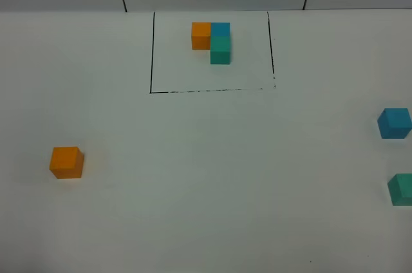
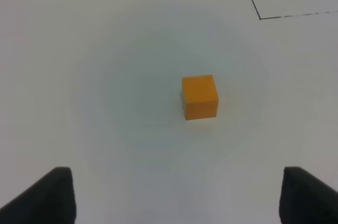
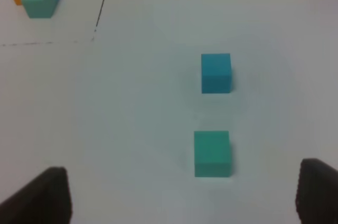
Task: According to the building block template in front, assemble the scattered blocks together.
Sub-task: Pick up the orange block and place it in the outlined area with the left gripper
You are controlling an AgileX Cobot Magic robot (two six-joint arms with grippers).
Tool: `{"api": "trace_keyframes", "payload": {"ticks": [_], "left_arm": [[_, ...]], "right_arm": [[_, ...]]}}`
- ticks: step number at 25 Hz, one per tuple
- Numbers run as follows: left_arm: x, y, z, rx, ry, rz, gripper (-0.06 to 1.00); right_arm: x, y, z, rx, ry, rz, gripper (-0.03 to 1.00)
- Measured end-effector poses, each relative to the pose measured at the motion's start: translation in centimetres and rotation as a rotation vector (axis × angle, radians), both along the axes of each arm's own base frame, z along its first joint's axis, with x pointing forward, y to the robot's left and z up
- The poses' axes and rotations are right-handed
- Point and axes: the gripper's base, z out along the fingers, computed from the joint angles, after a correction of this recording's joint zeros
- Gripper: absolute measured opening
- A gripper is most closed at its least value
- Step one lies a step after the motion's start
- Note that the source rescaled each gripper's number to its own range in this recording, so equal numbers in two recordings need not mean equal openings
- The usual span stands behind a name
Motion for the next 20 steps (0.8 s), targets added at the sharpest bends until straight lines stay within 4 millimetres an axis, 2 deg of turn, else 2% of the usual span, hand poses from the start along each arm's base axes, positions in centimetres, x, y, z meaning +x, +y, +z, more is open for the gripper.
{"api": "trace_keyframes", "payload": {"ticks": [20], "left_arm": [[0.0, 0.0, 0.0, 0.0, 0.0, 0.0, 0.76]], "right_arm": [[0.0, 0.01, 0.0, 0.001, 0.0, 0.0, 0.74]]}}
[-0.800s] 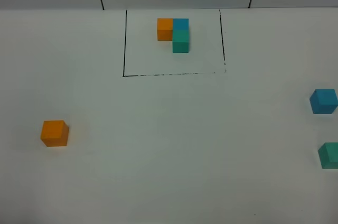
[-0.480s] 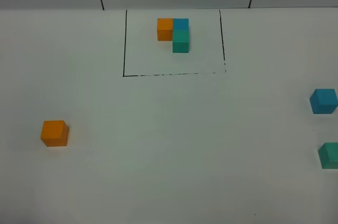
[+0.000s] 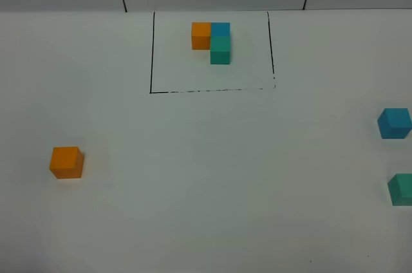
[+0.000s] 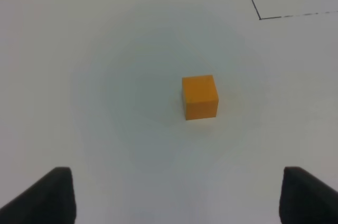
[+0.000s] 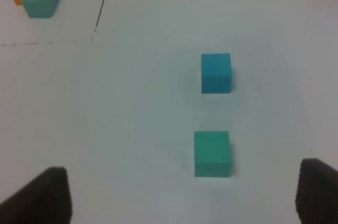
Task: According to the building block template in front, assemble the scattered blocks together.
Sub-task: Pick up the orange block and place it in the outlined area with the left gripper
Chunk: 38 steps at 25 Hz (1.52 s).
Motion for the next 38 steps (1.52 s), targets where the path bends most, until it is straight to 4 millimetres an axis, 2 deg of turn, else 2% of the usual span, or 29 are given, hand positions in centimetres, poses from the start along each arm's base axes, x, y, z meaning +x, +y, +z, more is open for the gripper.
{"api": "trace_keyframes", "payload": {"ticks": [12, 14, 16, 20, 22, 26, 29, 32, 35, 38], "left_arm": [[0.0, 0.0, 0.0, 0.0, 0.001, 0.0, 0.76], [0.3, 0.0, 0.1, 0.0, 0.021, 0.001, 0.76], [1.2, 0.0, 0.4, 0.0, 0.066, 0.001, 0.81], [4.7, -0.1, 1.2, -0.007, 0.229, 0.01, 0.94], [7.3, -0.1, 1.3, -0.024, 0.345, 0.029, 0.98], [12.9, -0.2, 0.6, -0.043, 0.563, 0.064, 1.0], [17.1, -0.3, -0.8, -0.053, 0.725, 0.091, 1.0], [20.5, -0.4, -2.5, -0.054, 0.804, 0.101, 1.0], [22.7, -0.8, -4.1, -0.056, 0.831, 0.096, 1.0], [24.5, -2.1, -5.4, -0.044, 0.836, 0.053, 1.0]], "right_arm": [[0.0, 0.0, 0.0, 0.003, 0.0, 0.002, 0.74], [0.0, 0.1, 0.0, 0.006, 0.0, 0.004, 0.74], [0.0, 0.1, 0.0, 0.006, 0.0, 0.004, 0.74], [0.0, 0.1, 0.0, 0.007, 0.0, 0.005, 0.74], [0.0, 0.1, 0.0, 0.008, 0.0, 0.005, 0.74], [0.0, 0.1, 0.0, 0.009, 0.0, 0.006, 0.74], [0.0, 0.1, 0.0, 0.009, 0.0, 0.006, 0.74], [0.0, 0.1, 0.0, 0.009, 0.0, 0.006, 0.74], [0.0, 0.1, 0.0, 0.009, 0.0, 0.006, 0.74], [0.0, 0.1, 0.0, 0.01, 0.0, 0.005, 0.74]]}}
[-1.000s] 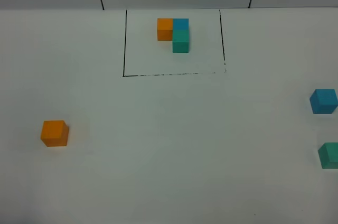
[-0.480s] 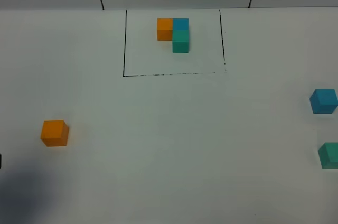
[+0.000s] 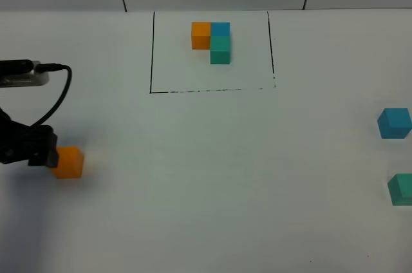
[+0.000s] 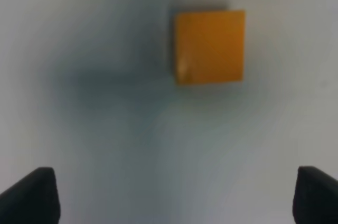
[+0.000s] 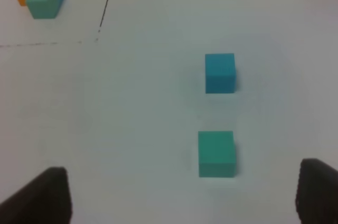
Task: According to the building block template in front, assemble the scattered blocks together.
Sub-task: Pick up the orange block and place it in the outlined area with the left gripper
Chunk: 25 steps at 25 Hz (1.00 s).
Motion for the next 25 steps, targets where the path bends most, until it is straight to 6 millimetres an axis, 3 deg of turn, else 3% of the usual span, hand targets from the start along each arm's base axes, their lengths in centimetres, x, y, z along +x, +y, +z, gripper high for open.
{"api": "trace_keyframes", "payload": {"ticks": [7, 25], "left_arm": [[2.5, -1.6, -2.6, -0.004, 0.039, -0.003, 1.0], [4.7, -1.9, -8.0, 0.006, 0.089, 0.055, 0.97]], "right_arm": [[0.0, 0.0, 0.0, 0.003, 0.0, -0.001, 0.74], [0.0, 0.0, 0.0, 0.004, 0.0, -0.002, 0.73]]}}
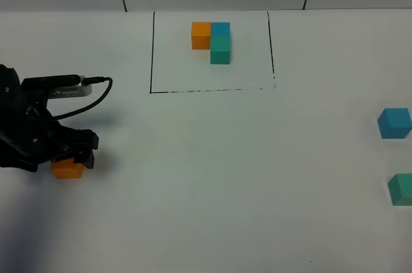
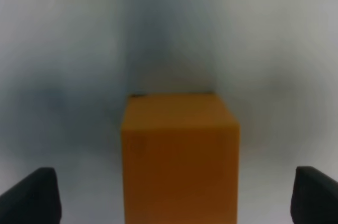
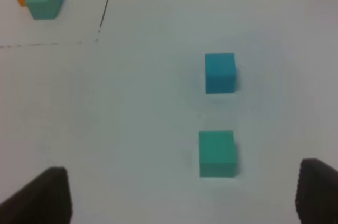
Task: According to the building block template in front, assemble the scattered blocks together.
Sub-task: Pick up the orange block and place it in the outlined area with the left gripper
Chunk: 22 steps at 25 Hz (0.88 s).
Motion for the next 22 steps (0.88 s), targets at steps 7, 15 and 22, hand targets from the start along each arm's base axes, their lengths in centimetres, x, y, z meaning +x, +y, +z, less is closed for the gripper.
{"api": "trace_keyframes", "payload": {"ticks": [7, 15, 22], "left_arm": [[0.4, 0.0, -0.9, 0.002, -0.004, 0.003, 0.75], [0.4, 0.0, -1.1, 0.003, 0.0, 0.003, 0.0], [1.5, -0.3, 0.4, 0.01, 0.012, -0.131, 0.0]], "right_arm": [[0.0, 0.0, 0.0, 0.001, 0.0, -0.001, 0.73], [0.0, 0.0, 0.0, 0.002, 0.0, -0.001, 0.73], [0.0, 0.0, 0.0, 0.008, 0.001, -0.004, 0.73]]}}
